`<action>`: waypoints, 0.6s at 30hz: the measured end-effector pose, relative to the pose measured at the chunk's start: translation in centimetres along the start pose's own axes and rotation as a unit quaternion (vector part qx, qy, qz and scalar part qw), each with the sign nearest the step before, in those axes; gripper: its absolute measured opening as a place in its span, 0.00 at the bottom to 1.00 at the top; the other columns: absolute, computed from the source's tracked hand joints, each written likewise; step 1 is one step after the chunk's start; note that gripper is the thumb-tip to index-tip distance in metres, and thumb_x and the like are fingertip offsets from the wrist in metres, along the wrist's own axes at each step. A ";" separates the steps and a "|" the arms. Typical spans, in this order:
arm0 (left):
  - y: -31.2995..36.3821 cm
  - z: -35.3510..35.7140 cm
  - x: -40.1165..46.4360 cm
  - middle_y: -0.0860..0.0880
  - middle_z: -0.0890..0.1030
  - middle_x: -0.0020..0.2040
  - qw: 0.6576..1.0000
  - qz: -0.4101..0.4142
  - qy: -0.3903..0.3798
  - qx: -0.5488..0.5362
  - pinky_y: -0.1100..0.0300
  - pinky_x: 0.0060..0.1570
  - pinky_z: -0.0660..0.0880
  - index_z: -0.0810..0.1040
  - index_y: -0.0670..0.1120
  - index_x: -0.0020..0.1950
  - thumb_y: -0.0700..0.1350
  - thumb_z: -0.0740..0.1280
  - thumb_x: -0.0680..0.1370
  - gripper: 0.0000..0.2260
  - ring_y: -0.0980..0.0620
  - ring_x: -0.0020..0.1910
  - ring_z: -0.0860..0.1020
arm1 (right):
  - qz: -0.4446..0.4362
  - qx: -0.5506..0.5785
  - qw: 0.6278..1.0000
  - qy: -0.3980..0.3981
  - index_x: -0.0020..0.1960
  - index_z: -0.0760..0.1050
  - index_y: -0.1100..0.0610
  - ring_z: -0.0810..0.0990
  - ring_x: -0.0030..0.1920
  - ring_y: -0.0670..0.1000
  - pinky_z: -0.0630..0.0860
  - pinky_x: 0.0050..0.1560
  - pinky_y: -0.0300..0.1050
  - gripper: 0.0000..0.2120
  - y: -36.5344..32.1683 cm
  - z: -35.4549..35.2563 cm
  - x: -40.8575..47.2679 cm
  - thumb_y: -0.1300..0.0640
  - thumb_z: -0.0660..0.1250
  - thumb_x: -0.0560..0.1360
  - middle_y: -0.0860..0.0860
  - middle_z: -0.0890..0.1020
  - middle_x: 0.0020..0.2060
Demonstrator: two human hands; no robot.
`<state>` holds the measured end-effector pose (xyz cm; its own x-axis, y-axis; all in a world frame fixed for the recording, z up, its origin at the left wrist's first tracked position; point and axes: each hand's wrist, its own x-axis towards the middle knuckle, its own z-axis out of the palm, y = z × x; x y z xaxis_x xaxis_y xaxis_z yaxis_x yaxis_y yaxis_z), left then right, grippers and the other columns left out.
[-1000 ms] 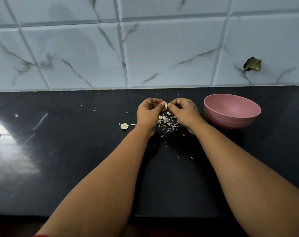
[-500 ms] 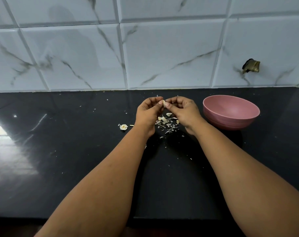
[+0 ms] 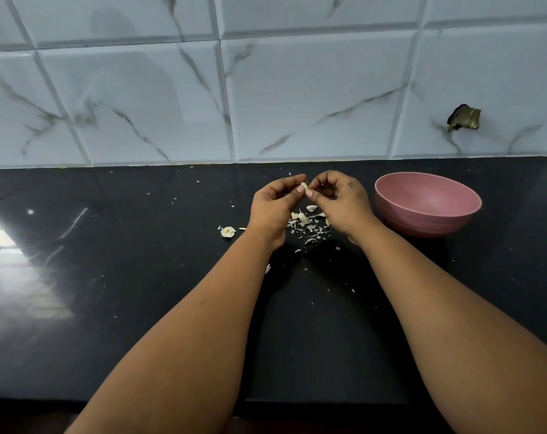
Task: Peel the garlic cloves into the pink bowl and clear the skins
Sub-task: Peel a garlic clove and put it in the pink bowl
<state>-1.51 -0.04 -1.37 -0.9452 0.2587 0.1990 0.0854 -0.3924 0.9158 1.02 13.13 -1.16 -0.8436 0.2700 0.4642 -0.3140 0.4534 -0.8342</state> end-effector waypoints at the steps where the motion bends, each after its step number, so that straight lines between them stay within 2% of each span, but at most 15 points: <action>1: 0.0 0.0 0.0 0.44 0.82 0.49 1.000 0.001 0.000 0.001 0.60 0.58 0.76 0.78 0.35 0.61 0.31 0.67 0.77 0.12 0.50 0.53 0.79 | -0.003 -0.008 1.000 -0.002 0.39 0.76 0.49 0.81 0.40 0.53 0.80 0.47 0.51 0.10 0.0 0.0 0.0 0.61 0.74 0.72 0.54 0.83 0.40; 3: -0.1 0.0 0.0 0.45 0.82 0.48 1.000 0.002 0.001 0.003 0.59 0.60 0.76 0.78 0.34 0.61 0.31 0.67 0.77 0.13 0.51 0.52 0.80 | -0.009 -0.019 1.000 -0.007 0.38 0.75 0.49 0.81 0.41 0.56 0.80 0.47 0.52 0.11 0.1 0.0 0.0 0.62 0.73 0.73 0.55 0.82 0.40; 4: -0.2 0.1 0.0 0.45 0.82 0.48 1.000 0.001 0.002 0.004 0.60 0.59 0.76 0.78 0.34 0.61 0.31 0.67 0.77 0.13 0.52 0.51 0.80 | -0.011 -0.021 1.000 -0.008 0.39 0.75 0.49 0.80 0.40 0.54 0.79 0.47 0.50 0.11 0.1 0.0 0.0 0.62 0.73 0.73 0.54 0.82 0.39; 7: -0.1 0.1 -0.1 0.46 0.82 0.47 1.000 0.001 0.005 0.007 0.65 0.51 0.77 0.79 0.36 0.59 0.31 0.68 0.77 0.11 0.53 0.49 0.80 | -0.015 -0.023 1.000 -0.012 0.41 0.76 0.53 0.76 0.38 0.47 0.76 0.42 0.42 0.07 0.0 0.1 -0.1 0.62 0.71 0.74 0.47 0.78 0.35; 10: 0.0 0.0 -0.1 0.45 0.82 0.47 1.000 0.000 0.009 0.011 0.63 0.50 0.77 0.81 0.39 0.54 0.32 0.69 0.76 0.08 0.51 0.50 0.80 | -0.020 -0.039 0.999 -0.017 0.43 0.75 0.54 0.72 0.35 0.44 0.70 0.36 0.32 0.06 -0.1 0.3 -0.2 0.62 0.69 0.76 0.44 0.75 0.33; 14: -0.1 0.0 -0.1 0.43 0.82 0.45 1.000 -0.009 0.017 -0.010 0.59 0.56 0.77 0.80 0.40 0.51 0.32 0.69 0.76 0.06 0.48 0.50 0.80 | -0.015 -0.072 0.997 -0.022 0.44 0.73 0.54 0.69 0.35 0.44 0.68 0.36 0.35 0.05 -0.2 0.6 -0.2 0.59 0.67 0.77 0.48 0.74 0.37; 18: -0.2 0.0 0.0 0.44 0.82 0.44 0.999 -0.019 0.024 -0.043 0.60 0.54 0.78 0.80 0.41 0.48 0.32 0.69 0.76 0.05 0.48 0.47 0.81 | -0.018 -0.084 0.996 -0.014 0.45 0.73 0.53 0.72 0.37 0.46 0.69 0.39 0.37 0.04 -0.3 0.6 -0.2 0.58 0.67 0.78 0.50 0.75 0.41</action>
<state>-1.57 0.02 -1.52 -0.9616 0.2327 0.1453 0.0237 -0.4571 0.8891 0.97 12.40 -1.17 -0.8454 0.2285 0.4827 -0.2685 0.5995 -0.7540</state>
